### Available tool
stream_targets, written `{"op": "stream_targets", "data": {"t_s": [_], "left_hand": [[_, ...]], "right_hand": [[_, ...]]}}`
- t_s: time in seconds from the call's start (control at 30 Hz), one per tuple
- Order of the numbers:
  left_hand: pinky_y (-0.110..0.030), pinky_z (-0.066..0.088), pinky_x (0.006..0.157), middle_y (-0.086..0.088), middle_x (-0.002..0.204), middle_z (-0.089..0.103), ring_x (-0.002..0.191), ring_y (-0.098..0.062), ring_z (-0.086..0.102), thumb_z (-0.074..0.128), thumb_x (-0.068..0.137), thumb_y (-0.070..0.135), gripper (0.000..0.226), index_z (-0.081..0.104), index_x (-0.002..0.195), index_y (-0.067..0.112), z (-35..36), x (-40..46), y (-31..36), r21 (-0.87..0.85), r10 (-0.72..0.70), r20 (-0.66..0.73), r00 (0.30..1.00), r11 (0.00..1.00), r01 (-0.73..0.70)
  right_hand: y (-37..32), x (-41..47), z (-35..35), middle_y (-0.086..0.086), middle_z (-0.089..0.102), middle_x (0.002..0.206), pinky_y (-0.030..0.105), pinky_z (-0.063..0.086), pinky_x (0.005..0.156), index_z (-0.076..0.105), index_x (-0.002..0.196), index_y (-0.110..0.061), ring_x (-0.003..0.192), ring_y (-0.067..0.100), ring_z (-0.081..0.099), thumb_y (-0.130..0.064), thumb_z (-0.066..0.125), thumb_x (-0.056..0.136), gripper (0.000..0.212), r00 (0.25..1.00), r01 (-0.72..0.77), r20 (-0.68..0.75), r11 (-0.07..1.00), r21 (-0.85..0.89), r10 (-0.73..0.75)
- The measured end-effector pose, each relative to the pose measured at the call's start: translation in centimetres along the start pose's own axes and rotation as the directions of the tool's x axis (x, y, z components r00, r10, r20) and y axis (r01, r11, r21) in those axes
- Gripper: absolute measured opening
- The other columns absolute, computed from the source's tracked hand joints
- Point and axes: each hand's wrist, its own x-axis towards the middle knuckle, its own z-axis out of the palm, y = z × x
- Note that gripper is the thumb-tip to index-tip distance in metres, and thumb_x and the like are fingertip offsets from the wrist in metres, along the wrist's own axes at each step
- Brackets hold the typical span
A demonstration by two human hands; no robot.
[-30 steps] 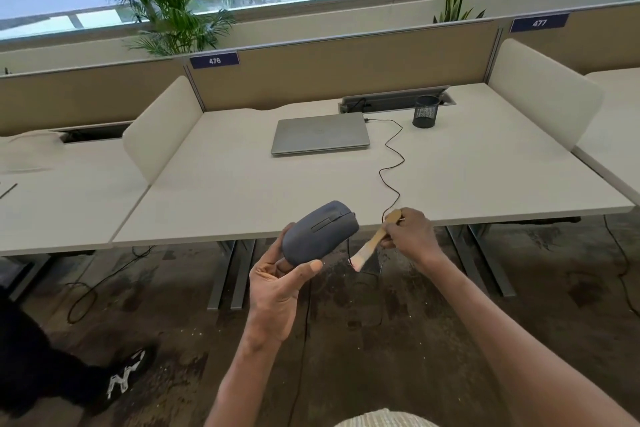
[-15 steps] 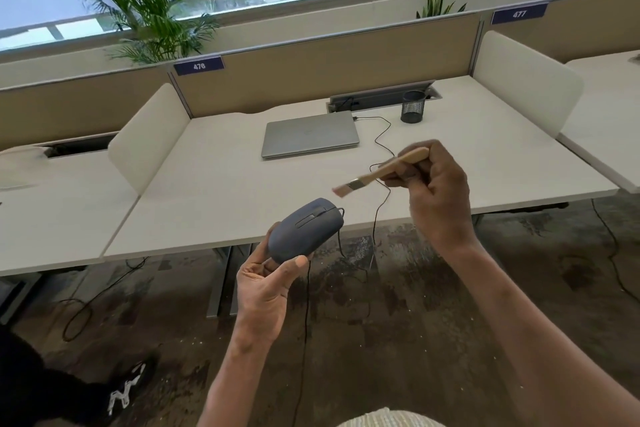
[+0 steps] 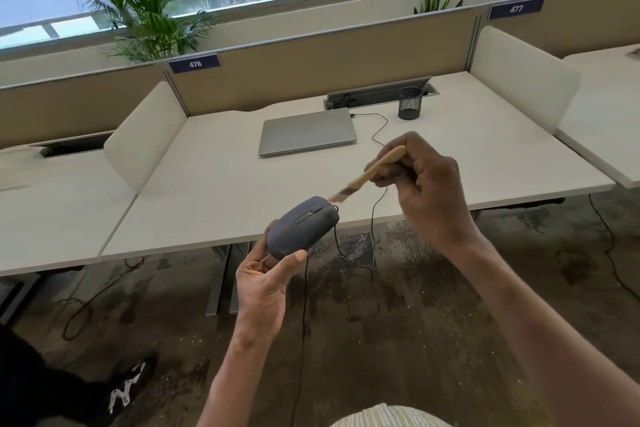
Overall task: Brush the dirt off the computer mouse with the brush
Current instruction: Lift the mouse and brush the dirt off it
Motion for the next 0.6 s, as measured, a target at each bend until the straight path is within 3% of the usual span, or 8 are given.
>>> {"op": "stream_targets", "data": {"t_s": [0.1, 0.2, 0.33, 0.4, 0.5, 0.6], "left_hand": [[-0.023, 0.063, 0.078, -0.002, 0.108, 0.079, 0.101, -0.017, 0.076, 0.106, 0.034, 0.038, 0.113, 0.063, 0.134, 0.009, 0.6, 0.1, 0.2, -0.016, 0.003, -0.035, 0.999, 1.0, -0.004], [-0.025, 0.064, 0.081, -0.005, 0.112, 0.078, 0.104, -0.018, 0.075, 0.106, 0.037, 0.039, 0.108, 0.065, 0.134, 0.012, 1.0, 0.3, 0.2, 0.003, 0.018, -0.077, 0.997, 1.0, -0.018], [-0.028, 0.061, 0.093, -0.007, 0.116, 0.077, 0.113, -0.022, 0.073, 0.091, 0.069, 0.01, 0.074, 0.063, 0.137, 0.008, 1.5, 0.4, -0.4, 0.074, 0.045, -0.076, 0.996, 0.997, -0.039], [-0.027, 0.06, 0.096, -0.009, 0.118, 0.077, 0.114, -0.022, 0.073, 0.082, 0.072, 0.004, 0.071, 0.061, 0.139, 0.005, 2.0, 0.4, -0.6, 0.119, 0.063, -0.054, 0.997, 0.991, -0.057], [-0.029, 0.06, 0.096, -0.009, 0.119, 0.077, 0.115, -0.022, 0.073, 0.081, 0.073, 0.003, 0.071, 0.06, 0.141, 0.006, 2.9, 0.3, -0.5, 0.157, 0.091, -0.023, 0.996, 0.984, -0.086], [-0.03, 0.061, 0.093, -0.008, 0.117, 0.078, 0.113, -0.024, 0.074, 0.08, 0.075, 0.006, 0.067, 0.061, 0.139, 0.007, 3.6, 0.1, -0.5, 0.182, 0.112, -0.017, 0.994, 0.978, -0.107]], "right_hand": [[-0.1, -1.3, 0.5, 0.003, 0.072, 0.091, 0.022, 0.059, 0.072, 0.061, 0.104, -0.005, 0.084, 0.007, 0.072, 0.008, 0.061, 0.092, 0.017, 0.997, 0.044, 0.073, 0.997, -0.068, -0.038], [-0.5, -3.4, 0.5, 0.0, 0.071, 0.089, 0.016, 0.057, 0.071, 0.063, 0.102, -0.007, 0.085, 0.005, 0.071, 0.016, 0.062, 0.087, 0.027, 0.99, -0.003, 0.141, 0.997, -0.074, 0.014], [-1.3, -4.1, 1.0, 0.002, 0.073, 0.088, 0.032, 0.061, 0.064, 0.064, 0.106, -0.007, 0.078, 0.014, 0.072, 0.002, 0.068, 0.089, 0.019, 1.0, 0.025, -0.001, 0.998, -0.056, -0.025], [-1.7, -3.9, 1.3, 0.002, 0.073, 0.087, 0.027, 0.058, 0.059, 0.066, 0.108, -0.005, 0.072, 0.011, 0.069, -0.001, 0.069, 0.091, 0.018, 0.996, 0.093, 0.006, 0.993, -0.075, -0.093], [-2.6, -3.7, 1.7, -0.003, 0.071, 0.092, 0.009, 0.048, 0.065, 0.068, 0.108, -0.006, 0.075, -0.004, 0.06, 0.007, 0.067, 0.087, 0.025, 0.963, 0.224, 0.181, 0.968, -0.116, -0.201], [-3.2, -3.9, 2.0, 0.004, 0.072, 0.099, 0.021, 0.055, 0.078, 0.068, 0.106, -0.005, 0.089, 0.01, 0.066, 0.008, 0.063, 0.084, 0.026, 0.884, 0.371, 0.366, 0.914, -0.166, -0.292]]}}
